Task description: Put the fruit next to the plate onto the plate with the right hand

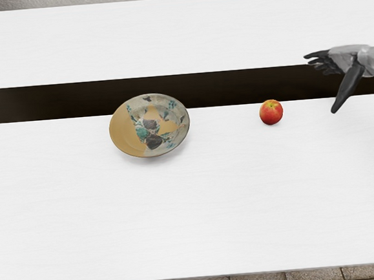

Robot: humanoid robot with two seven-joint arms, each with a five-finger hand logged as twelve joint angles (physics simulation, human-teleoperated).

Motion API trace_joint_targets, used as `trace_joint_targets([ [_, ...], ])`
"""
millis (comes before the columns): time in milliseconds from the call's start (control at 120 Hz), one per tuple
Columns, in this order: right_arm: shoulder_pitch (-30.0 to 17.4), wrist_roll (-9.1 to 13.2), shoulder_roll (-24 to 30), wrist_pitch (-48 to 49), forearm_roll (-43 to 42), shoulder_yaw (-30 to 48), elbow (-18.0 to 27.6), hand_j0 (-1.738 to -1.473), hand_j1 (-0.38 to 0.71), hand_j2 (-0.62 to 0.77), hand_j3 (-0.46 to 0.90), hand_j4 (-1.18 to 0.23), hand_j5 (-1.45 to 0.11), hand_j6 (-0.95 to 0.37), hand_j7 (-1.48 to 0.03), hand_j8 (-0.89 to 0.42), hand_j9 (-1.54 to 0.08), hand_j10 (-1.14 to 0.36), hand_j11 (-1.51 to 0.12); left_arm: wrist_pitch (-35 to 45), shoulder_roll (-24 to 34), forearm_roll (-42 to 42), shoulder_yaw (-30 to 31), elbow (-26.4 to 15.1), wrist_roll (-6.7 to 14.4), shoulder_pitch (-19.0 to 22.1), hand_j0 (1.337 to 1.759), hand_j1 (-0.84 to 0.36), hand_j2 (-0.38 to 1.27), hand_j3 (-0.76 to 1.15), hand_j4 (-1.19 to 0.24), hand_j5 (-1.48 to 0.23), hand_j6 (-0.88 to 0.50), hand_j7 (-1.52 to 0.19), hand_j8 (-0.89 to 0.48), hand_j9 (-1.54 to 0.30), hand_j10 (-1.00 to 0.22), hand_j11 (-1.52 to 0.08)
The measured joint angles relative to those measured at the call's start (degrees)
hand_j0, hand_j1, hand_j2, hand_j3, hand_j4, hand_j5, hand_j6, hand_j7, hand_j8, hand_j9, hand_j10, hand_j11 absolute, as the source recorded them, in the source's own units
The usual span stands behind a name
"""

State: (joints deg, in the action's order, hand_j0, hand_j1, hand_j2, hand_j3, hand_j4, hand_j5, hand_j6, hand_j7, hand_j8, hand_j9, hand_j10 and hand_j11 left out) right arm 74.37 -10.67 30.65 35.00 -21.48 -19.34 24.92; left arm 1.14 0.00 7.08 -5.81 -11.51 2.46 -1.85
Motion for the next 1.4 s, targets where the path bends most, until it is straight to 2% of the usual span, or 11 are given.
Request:
trace_joint_targets([
  [225, 2.28, 0.77, 0.55, 0.0, -0.27, -0.01, 0.59, -1.658, -0.33, 0.0, 0.0, -0.02, -0.03, -0.02, -0.03, -0.02, -0.03, -0.02, -0.03, 0.0, 0.0, 0.02, 0.0, 0.0, 0.0, 0.0, 1.658, 0.35, 0.0, 0.0, 0.0, 0.0, 0.0, 0.0, 0.0, 0.0, 0.0, 0.0],
  [392, 4.83, 9.98, 0.37, 0.0, -0.5, 4.72, 2.08, -1.658, -0.32, 0.0, 0.0, -0.02, -0.03, -0.02, -0.03, -0.02, -0.03, -0.02, -0.03, 0.0, 0.0, 0.02, 0.0, 0.0, 0.0, 0.0, 1.658, 0.35, 0.0, 0.0, 0.0, 0.0, 0.0, 0.0, 0.0, 0.0, 0.0, 0.0],
  [458, 5.59, 12.76, 1.41, 0.0, -0.46, 7.59, 6.53, -1.658, -0.32, 0.0, 0.0, -0.02, -0.03, -0.02, -0.03, -0.02, -0.03, -0.02, -0.03, 0.0, 0.0, 0.01, 0.0, 0.0, 0.0, 0.0, 1.658, 0.35, 0.0, 0.0, 0.0, 0.0, 0.0, 0.0, 0.0, 0.0, 0.0, 0.0],
  [525, 5.99, 14.95, 4.61, 0.0, -0.49, 9.53, 13.69, -1.658, -0.32, 0.0, 0.0, -0.03, -0.03, -0.03, -0.03, -0.02, -0.03, -0.02, -0.03, 0.0, 0.0, 0.0, 0.0, 0.0, 0.0, 0.0, 1.658, 0.35, 0.0, 0.0, 0.0, 0.0, 0.0, 0.0, 0.0, 0.0, 0.0, 0.0],
  [583, 6.16, 19.13, 8.14, 0.01, -0.62, 10.69, 22.87, -1.658, -0.32, 0.0, 0.0, -0.03, -0.03, -0.03, -0.03, -0.03, -0.03, -0.02, -0.03, 0.0, 0.0, 0.0, 0.0, 0.0, 0.0, 0.0, 1.658, 0.35, 0.0, 0.0, 0.0, 0.0, 0.0, 0.0, 0.0, 0.0, 0.0, 0.0],
  [642, 6.25, 23.03, 9.88, 0.01, -1.36, 11.59, 28.95, -1.658, -0.32, 0.0, 0.0, -0.03, -0.03, -0.03, -0.03, -0.03, -0.03, -0.02, -0.03, 0.0, 0.0, 0.0, 0.0, 0.0, 0.0, 0.0, 1.658, 0.35, 0.0, 0.0, 0.0, 0.0, 0.0, 0.0, 0.0, 0.0, 0.0, 0.0],
  [792, 7.55, 29.0, 10.9, -6.78, -6.37, 13.11, 38.01, -1.658, -0.32, 0.0, 0.0, -0.03, -0.03, -0.03, -0.03, -0.03, -0.03, -0.02, -0.03, 0.0, 0.0, 0.01, 0.0, 0.0, 0.0, 0.0, 1.658, 0.35, 0.0, 0.0, 0.0, 0.0, 0.0, 0.0, 0.0, 0.0, 0.0, 0.0],
  [925, 8.57, 32.08, 8.3, -12.24, -9.26, 13.44, 40.23, -1.658, -0.32, 0.0, 0.0, -0.03, -0.03, -0.03, -0.03, -0.03, -0.03, -0.02, -0.03, 0.0, 0.0, 0.0, 0.0, 0.0, 0.0, 0.0, 1.658, 0.35, 0.0, 0.0, 0.0, 0.0, 0.0, 0.0, 0.0, 0.0, 0.0, 0.0],
  [1042, 9.15, 37.47, 4.86, -17.07, -14.57, 13.54, 40.75, -1.658, -0.32, 0.0, 0.0, -0.03, -0.03, -0.03, -0.03, -0.03, -0.03, -0.02, -0.03, 0.0, 0.0, 0.0, 0.0, 0.0, 0.0, 0.0, 1.658, 0.35, 0.0, 0.0, 0.0, 0.0, 0.0, 0.0, 0.0, 0.0, 0.0, 0.0],
  [1217, 9.76, 42.21, 1.91, -20.82, -17.83, 13.61, 40.72, -1.658, -0.32, 0.0, 0.0, -0.03, -0.03, -0.03, -0.03, -0.03, -0.03, -0.02, -0.03, 0.0, 0.0, 0.01, 0.0, 0.0, 0.0, 0.0, 1.658, 0.35, 0.0, 0.0, 0.0, 0.0, 0.0, 0.0, 0.0, 0.0, 0.0, 0.0],
  [1400, 9.53, 44.4, -2.06, -25.17, -21.76, 13.25, 40.65, -1.658, -0.32, 0.0, 0.0, -0.03, -0.03, -0.03, -0.03, -0.03, -0.03, -0.02, -0.03, 0.0, 0.0, 0.01, 0.0, 0.0, 0.0, 0.0, 1.658, 0.35, 0.0, 0.0, 0.0, 0.0, 0.0, 0.0, 0.0, 0.0, 0.0, 0.0],
])
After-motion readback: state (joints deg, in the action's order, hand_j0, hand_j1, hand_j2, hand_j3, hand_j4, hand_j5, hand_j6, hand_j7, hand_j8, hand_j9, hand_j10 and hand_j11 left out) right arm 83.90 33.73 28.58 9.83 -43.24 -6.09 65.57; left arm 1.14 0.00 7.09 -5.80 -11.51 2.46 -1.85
